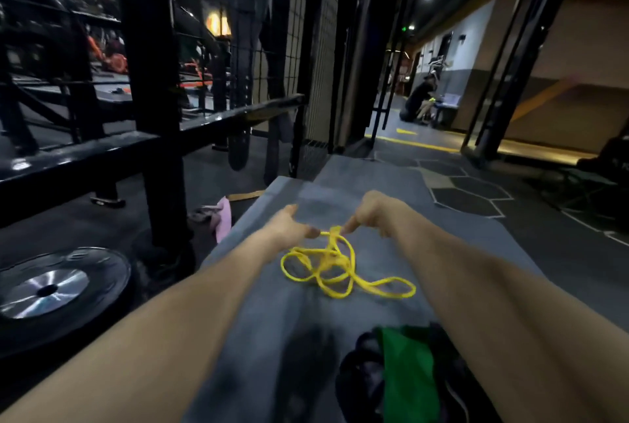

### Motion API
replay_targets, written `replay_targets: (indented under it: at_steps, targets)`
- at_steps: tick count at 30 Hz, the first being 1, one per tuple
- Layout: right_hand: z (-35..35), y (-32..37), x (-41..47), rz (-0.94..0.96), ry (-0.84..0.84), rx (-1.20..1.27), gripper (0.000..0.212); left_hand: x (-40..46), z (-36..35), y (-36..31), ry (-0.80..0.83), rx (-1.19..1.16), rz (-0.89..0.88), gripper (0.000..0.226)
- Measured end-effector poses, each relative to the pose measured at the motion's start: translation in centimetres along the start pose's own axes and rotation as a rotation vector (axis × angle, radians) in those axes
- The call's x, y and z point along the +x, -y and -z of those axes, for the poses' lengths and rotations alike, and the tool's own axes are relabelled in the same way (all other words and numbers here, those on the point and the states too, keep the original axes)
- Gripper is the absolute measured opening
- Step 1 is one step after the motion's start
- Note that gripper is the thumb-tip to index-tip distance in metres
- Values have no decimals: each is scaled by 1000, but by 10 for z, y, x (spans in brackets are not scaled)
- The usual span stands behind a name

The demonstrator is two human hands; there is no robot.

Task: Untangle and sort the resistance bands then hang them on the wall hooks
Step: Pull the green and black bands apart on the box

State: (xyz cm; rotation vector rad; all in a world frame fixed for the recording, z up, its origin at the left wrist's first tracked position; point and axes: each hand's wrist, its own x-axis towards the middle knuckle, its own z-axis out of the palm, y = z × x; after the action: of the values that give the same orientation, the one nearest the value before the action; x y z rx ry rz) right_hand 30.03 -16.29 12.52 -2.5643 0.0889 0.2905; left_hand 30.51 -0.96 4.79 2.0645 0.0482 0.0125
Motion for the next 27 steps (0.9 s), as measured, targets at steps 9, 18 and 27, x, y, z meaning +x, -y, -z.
replay_targets:
  at_steps: [9, 18, 27]
  targets:
    - [27, -20, -72, 104, -123, 136, 42, -71, 1, -36, -6, 5, -68, 52]
    - [46, -63, -192, 110, -268, 71, 32, -182, -14, -71, -23, 10, -149, 24]
    - [16, -128, -294, 23, -351, 104, 23, -279, -46, -66, -38, 85, -205, 23]
